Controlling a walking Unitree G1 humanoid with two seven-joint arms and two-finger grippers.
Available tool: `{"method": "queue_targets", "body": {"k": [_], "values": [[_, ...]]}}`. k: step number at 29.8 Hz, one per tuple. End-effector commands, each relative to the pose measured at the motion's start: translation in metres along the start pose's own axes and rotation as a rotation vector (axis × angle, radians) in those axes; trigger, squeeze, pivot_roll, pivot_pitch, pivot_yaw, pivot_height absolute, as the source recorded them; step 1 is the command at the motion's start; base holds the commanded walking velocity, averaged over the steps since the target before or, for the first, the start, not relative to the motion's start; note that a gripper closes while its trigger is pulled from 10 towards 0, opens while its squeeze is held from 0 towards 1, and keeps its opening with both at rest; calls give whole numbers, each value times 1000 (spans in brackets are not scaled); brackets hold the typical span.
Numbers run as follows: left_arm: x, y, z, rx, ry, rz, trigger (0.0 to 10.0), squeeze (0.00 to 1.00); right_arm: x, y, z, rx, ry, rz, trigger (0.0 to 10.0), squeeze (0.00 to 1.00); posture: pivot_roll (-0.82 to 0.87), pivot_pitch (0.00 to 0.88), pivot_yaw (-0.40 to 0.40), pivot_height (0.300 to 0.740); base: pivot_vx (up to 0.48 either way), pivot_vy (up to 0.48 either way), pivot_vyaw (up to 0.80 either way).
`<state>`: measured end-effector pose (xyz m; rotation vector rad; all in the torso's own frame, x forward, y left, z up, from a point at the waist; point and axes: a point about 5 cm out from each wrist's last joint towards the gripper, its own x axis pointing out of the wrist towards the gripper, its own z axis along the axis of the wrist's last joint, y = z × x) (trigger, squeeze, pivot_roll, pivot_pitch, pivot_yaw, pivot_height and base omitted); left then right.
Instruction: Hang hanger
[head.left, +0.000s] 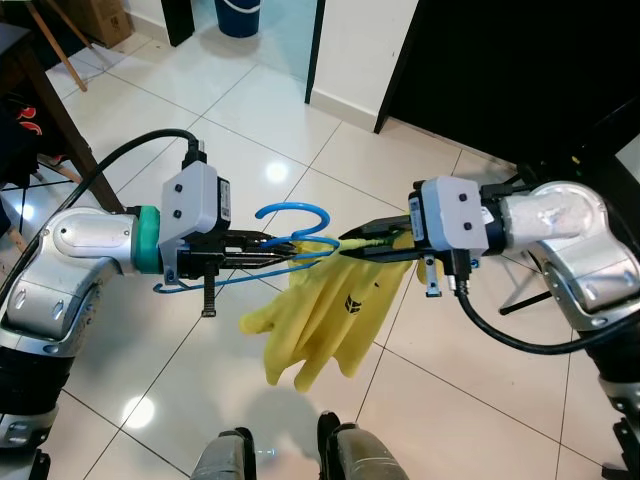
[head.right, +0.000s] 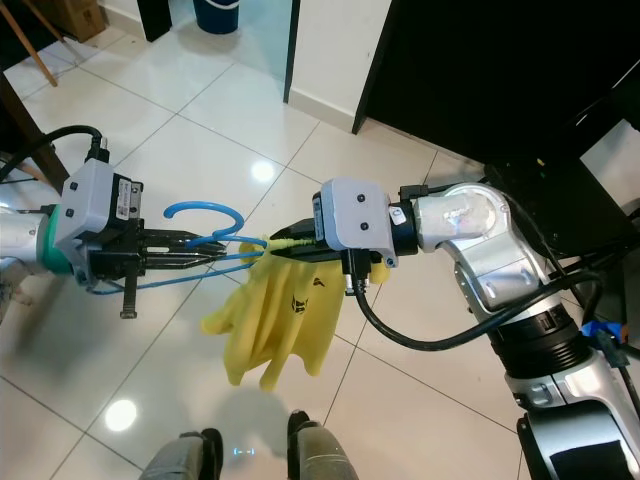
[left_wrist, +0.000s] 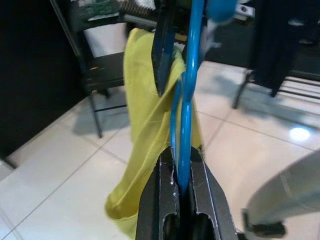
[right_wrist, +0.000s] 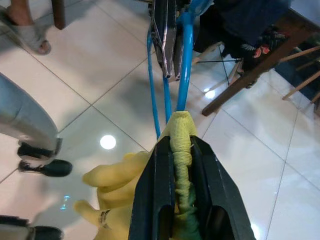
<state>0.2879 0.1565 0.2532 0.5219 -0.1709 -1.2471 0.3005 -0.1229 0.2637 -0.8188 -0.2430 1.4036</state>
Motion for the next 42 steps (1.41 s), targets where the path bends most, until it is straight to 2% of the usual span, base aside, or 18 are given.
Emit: {"method": "queue_targets", "body": {"k": [1, 2, 3, 8, 9, 15, 16, 20, 23, 24, 26, 28, 29, 32, 33, 37, 42], "values": [[4, 2, 10, 33, -70, 42, 10000, 0, 5, -7, -5, -23, 28, -100, 10000, 0, -19, 148, -23, 740, 0, 0, 0], [4, 2, 10, 33, -70, 42, 10000, 0, 5, -7, -5, -23, 28, -100, 10000, 0, -19, 148, -23, 740, 0, 0, 0], [4, 3, 9, 28, -72, 69, 10000, 0, 3, -14, -4, -31, 29, -161, 10000, 1000, -22, 149, -26, 740, 0, 0, 0], [4, 5, 8, 24, -73, 87, 10000, 0, 1, -18, -3, -43, 34, -194, 10000, 1000, -22, 149, -27, 740, 0, 0, 0], [4, 5, 8, 21, -75, 94, 10000, 0, -1, -19, -1, -83, 50, -175, 10000, 1000, -27, 149, -28, 740, 0, 0, 0], [5, 4, 6, 20, -78, 96, 10000, 0, -3, -18, 3, -174, 88, -111, 10000, 1000, -30, 149, -30, 740, 0, 0, 0], [5, 3, 6, 19, -77, 93, 10000, 0, -4, -17, 5, -202, 103, -67, 10000, 0, -32, 148, -28, 740, 0, 0, 0], [5, 2, 5, 19, -74, 86, 10000, 0, -6, -18, 6, -241, 126, -11, 10000, 0, -32, 148, -29, 740, 0, 0, 0], [6, -1, -1, 23, -49, 77, 10000, 0, -7, -22, 12, -268, 136, 111, 10000, 0, -32, 147, -30, 740, 0, 0, 0], [6, -1, -1, 23, -49, 77, 10000, 0, -7, -22, 12, -268, 136, 111, 10000, 0, -32, 147, -30, 740, 0, 0, 0], [6, -4, -4, 27, -37, 68, 10000, 0, -8, -23, 14, -281, 148, 169, 7373, 0, -35, 147, -32, 740, 0, 0, 0], [7, -5, -5, 27, -35, 64, 10000, 0, -8, -24, 15, -286, 152, 182, 7373, 0, -35, 147, -32, 740, 0, 0, 0], [7, -6, -5, 28, -35, 61, 10000, 0, -8, -25, 15, -292, 160, 202, 4824, 0, -39, 145, -36, 740, 0, 0, 0], [8, -7, -5, 28, -36, 59, 10000, 0, -7, -26, 15, -296, 165, 213, 4824, 0, -39, 145, -36, 740, 0, 0, 0], [9, -7, -5, 28, -39, 58, 10000, 0, -7, -26, 14, -298, 170, 231, 0, 0, -40, 144, -39, 740, 0, 0, 0], [11, -8, -5, 27, -45, 57, 10000, 0, -6, -25, 12, -288, 174, 275, 0, 0, -39, 142, -42, 740, 0, 0, 0], [10, -9, -6, 29, -44, 58, 10000, 0, -6, -23, 8, -233, 160, 309, 0, 0, -38, 139, -44, 740, 0, 0, 0]]}}
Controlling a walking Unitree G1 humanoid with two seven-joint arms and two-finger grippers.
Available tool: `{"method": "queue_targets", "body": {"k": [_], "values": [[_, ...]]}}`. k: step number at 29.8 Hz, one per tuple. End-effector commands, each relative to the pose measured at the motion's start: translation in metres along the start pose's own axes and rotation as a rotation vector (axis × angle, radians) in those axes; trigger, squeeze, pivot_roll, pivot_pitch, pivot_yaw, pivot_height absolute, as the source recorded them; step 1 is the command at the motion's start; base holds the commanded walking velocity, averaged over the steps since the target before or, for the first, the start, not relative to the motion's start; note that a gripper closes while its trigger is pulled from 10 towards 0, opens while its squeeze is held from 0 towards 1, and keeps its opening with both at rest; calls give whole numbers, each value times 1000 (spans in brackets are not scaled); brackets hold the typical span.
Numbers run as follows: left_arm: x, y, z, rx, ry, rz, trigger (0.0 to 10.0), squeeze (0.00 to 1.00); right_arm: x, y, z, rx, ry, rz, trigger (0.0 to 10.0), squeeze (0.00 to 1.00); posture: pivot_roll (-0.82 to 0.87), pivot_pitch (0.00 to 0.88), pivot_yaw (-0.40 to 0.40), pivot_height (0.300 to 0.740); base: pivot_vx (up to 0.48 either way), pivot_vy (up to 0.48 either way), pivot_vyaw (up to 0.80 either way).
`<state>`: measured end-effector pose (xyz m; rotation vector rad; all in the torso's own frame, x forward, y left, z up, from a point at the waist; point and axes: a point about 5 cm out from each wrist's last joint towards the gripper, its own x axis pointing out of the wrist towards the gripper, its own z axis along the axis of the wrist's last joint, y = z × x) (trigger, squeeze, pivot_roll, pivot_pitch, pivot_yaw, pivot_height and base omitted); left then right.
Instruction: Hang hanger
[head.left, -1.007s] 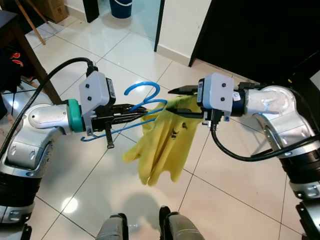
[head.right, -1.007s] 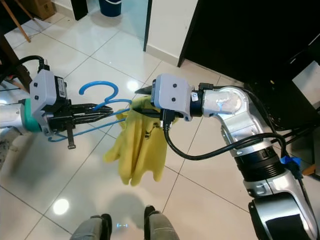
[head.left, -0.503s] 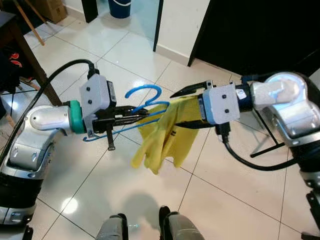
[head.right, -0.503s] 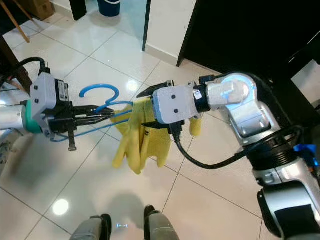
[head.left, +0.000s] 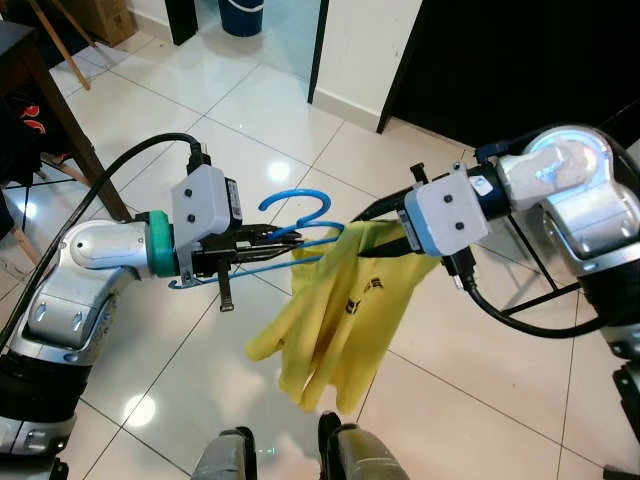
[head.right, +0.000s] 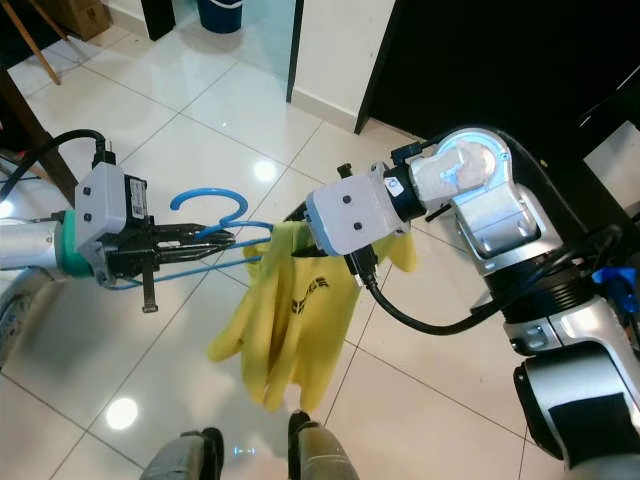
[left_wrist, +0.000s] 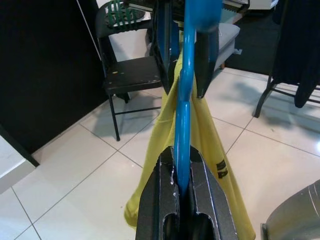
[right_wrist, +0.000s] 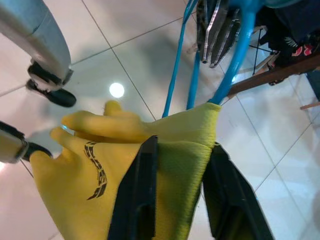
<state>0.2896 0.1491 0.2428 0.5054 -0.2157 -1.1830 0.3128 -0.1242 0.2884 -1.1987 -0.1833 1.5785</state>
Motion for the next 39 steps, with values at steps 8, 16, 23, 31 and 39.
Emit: {"method": "queue_targets", "body": {"k": [8, 16, 23, 31, 39], "values": [[2, -6, 0, 43, -10, -22, 10000, 0, 3, 9, -7, 228, -122, 97, 0, 0, -40, 134, -42, 740, 0, 0, 0], [7, -8, 1, 98, -10, -10, 10000, 0, 10, 21, -15, 386, -206, 151, 0, 0, -38, 134, -49, 740, 0, 0, 0], [8, -6, 1, 81, -18, 28, 10000, 1000, 15, 23, -16, 398, -234, 129, 0, 0, -34, 139, -48, 740, 0, 0, 0], [2, -4, 8, 63, -27, -10, 10000, 1000, 14, 13, -15, 398, -240, 29, 0, 0, -33, 145, -46, 740, 0, 0, 0], [-46, -2, 31, 15, 28, -97, 10000, 0, 1, 1, -38, 449, -159, -221, 0, 0, -16, 157, -41, 740, 0, 0, 0]]}}
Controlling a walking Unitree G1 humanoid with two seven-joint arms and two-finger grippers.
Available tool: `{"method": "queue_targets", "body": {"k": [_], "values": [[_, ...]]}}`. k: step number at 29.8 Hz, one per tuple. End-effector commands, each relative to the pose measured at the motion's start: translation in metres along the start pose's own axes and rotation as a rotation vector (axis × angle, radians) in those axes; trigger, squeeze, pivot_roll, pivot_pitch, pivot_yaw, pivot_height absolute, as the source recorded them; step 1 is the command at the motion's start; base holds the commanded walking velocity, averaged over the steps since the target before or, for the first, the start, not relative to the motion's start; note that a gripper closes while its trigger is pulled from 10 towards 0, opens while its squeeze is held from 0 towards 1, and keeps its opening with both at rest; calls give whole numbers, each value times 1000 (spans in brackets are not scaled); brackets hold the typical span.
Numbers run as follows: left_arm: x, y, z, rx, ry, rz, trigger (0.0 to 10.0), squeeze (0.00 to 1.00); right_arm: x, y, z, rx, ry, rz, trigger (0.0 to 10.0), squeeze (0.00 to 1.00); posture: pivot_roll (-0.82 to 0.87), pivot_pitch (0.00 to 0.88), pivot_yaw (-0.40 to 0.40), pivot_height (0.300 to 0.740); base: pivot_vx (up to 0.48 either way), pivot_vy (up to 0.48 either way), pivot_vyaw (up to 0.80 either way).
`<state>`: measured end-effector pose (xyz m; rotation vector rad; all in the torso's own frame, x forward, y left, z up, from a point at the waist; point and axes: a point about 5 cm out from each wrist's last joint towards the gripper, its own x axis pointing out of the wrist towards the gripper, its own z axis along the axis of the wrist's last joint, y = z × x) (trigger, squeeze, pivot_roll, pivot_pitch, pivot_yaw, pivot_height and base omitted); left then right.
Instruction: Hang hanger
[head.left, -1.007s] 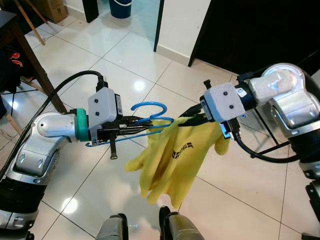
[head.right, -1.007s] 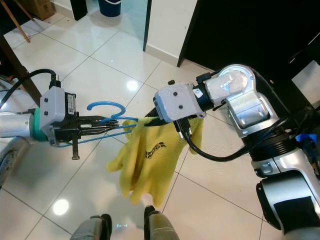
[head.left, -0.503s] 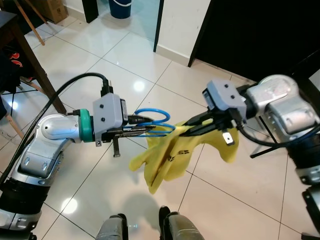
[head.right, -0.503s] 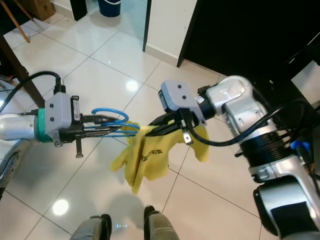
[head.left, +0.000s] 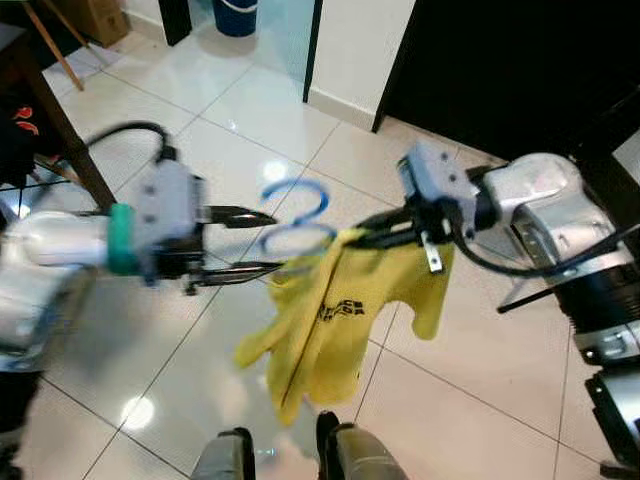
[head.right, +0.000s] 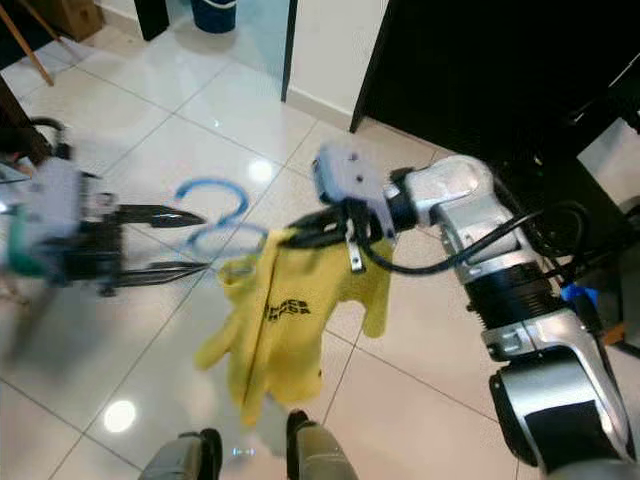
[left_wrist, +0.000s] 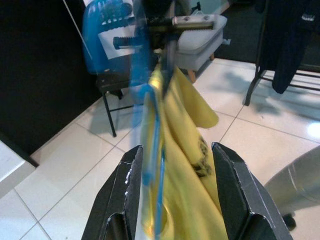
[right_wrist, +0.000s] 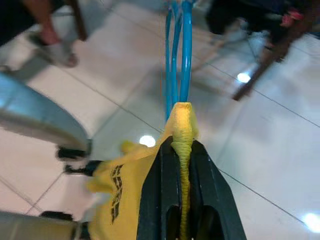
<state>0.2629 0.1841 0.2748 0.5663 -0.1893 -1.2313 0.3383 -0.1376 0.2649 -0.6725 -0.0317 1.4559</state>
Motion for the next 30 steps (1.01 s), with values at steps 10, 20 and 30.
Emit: {"method": "queue_targets", "body": {"k": [10, 20, 30], "values": [[-40, 13, 11, -153, -128, 328, 10000, 0, -19, -19, -20, 46, 45, -298, 0, 0, 6, 168, -44, 740, 0, 0, 0], [-9, -19, -36, -444, -76, 600, 10000, 0, -37, -14, 8, 40, -191, -536, 0, 0, 4, 191, -35, 740, 0, 0, 0], [23, -6, -69, -674, -29, 725, 10000, 0, -14, 18, 37, -17, -337, -338, 0, 0, -22, 178, -11, 740, 0, 0, 0]]}}
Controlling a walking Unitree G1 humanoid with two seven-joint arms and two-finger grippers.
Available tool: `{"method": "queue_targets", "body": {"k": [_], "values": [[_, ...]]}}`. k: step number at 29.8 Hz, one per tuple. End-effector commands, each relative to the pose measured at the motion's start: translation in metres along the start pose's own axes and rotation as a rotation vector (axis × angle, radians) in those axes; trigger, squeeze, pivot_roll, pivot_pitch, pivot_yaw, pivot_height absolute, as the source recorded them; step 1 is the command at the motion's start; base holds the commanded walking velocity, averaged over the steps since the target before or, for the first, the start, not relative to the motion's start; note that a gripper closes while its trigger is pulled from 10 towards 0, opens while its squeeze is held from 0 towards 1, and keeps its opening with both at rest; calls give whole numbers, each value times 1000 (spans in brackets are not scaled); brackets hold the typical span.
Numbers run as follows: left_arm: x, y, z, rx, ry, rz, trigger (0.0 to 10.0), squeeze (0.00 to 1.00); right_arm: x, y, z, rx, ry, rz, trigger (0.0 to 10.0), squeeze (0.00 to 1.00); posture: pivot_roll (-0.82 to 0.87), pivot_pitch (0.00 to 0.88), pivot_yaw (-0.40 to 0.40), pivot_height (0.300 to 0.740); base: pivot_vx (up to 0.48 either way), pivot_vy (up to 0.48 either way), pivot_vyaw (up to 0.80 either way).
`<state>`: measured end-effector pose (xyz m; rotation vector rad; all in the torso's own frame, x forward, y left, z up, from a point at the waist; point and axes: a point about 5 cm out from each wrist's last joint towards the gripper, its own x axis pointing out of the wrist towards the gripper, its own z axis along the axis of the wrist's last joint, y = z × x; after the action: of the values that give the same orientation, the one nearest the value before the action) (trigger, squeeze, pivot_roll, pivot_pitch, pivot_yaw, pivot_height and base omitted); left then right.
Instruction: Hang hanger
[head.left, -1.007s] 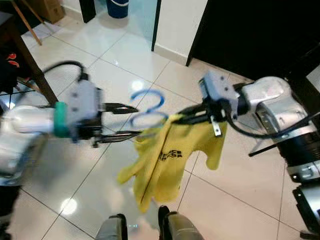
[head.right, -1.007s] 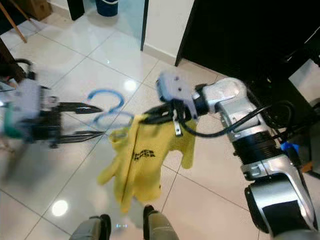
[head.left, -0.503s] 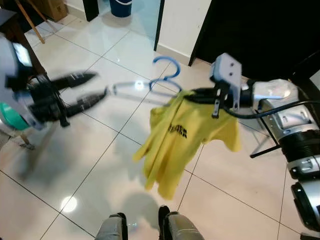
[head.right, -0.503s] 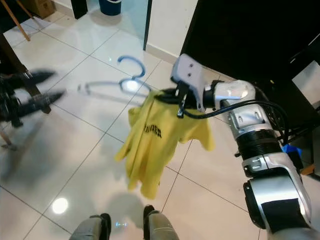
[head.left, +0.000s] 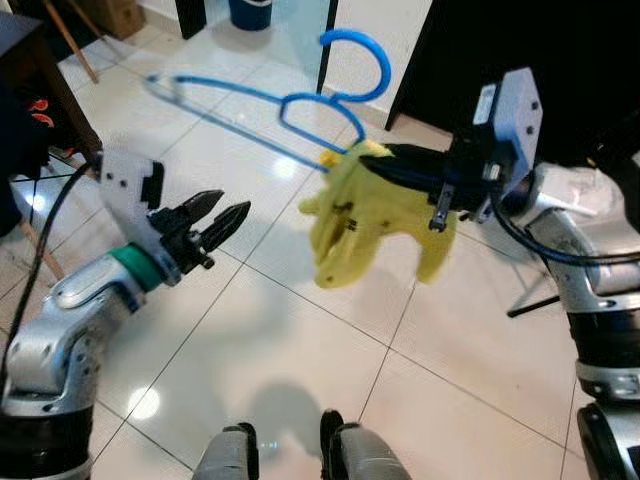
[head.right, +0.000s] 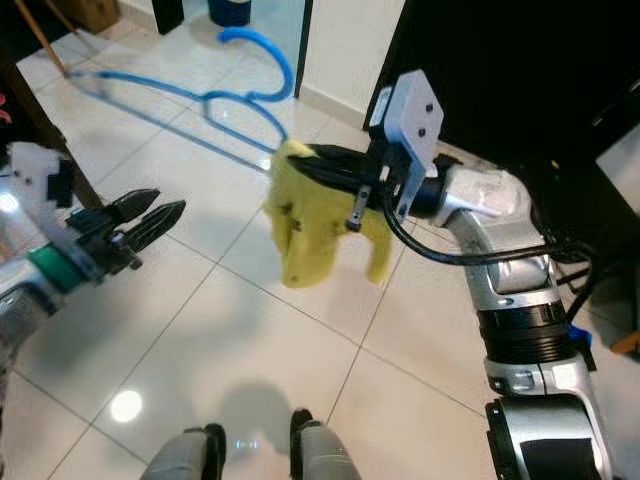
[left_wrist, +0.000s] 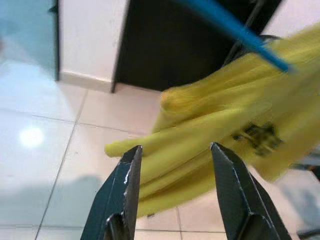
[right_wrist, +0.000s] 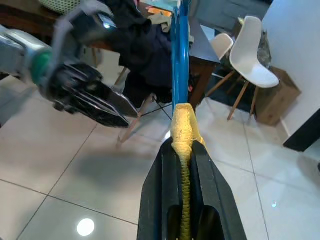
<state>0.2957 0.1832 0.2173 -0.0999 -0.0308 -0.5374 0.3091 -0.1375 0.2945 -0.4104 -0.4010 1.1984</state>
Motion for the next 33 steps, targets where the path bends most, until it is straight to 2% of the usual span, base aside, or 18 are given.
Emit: {"method": "queue_targets", "body": {"k": [1, 2, 3, 4, 5, 6, 7, 8, 9, 11, 13, 16, 20, 30, 33], "values": [[0, 0, -7, -29, 34, 7, 10000, 0, 0, 5, 1, 6, -10, 26, 0, 0, -22, 178, -11, 740, 0, 0, 0], [6, 2, -8, -71, 44, 17, 10000, 0, 5, 13, 0, 9, -18, 59, 0, 0, -20, 172, -5, 740, 0, 0, 0], [6, 2, -8, -71, 44, 17, 10000, 0, 5, 13, 0, 9, -18, 59, 0, 0, -20, 172, -5, 740, 0, 0, 0], [11, 6, -11, -142, 48, 39, 10000, 0, 11, 18, 2, 9, -44, 65, 0, 0, -15, 164, -1, 740, 0, 0, 0], [11, 6, -11, -142, 48, 39, 10000, 0, 11, 18, 2, 9, -44, 65, 0, 0, -15, 164, -1, 740, 0, 0, 0], [14, 9, -14, -201, 43, 64, 10000, 0, 17, 21, 4, 10, -69, 62, 0, 0, -11, 161, 4, 740, 0, 0, 0], [14, 9, -14, -201, 43, 64, 10000, 0, 17, 21, 4, 10, -69, 62, 0, 0, -11, 161, 4, 740, 0, 0, 0], [17, 8, -19, -328, 31, 69, 10000, 0, 26, 24, 7, 9, -100, 53, 0, 0, -9, 154, 4, 740, 0, 0, 0], [17, 8, -19, -328, 31, 69, 10000, 0, 26, 24, 7, 9, -100, 53, 0, 0, -9, 154, 4, 740, 0, 0, 0], [13, 2, -25, -420, 41, 46, 10000, 0, 31, 24, 9, -2, -108, 45, 0, 0, -4, 151, 6, 740, 0, 0, 0], [13, 2, -25, -420, 41, 46, 10000, 0, 31, 24, 9, -2, -108, 45, 0, 0, -4, 151, 6, 740, 0, 0, 0], [6, -11, -37, -515, 60, 15, 10000, 0, 36, 19, 15, -26, -118, 16, 0, 0, -2, 148, 3, 740, 0, 0, 0], [4, -17, -41, -547, 67, 11, 10000, 0, 37, 18, 20, -36, -130, 16, 0, 0, 1, 147, -1, 740, 0, 0, 0], [9, -13, -45, -623, 76, 51, 10000, 0, 39, 22, 34, -38, -177, 66, 0, 0, -7, 147, -3, 740, 0, 0, 0], [18, -11, -36, -700, -6, 51, 10000, 0, 38, 29, 45, -38, -204, 141, 0, 0, -13, 148, -3, 740, 0, 0, 0]]}}
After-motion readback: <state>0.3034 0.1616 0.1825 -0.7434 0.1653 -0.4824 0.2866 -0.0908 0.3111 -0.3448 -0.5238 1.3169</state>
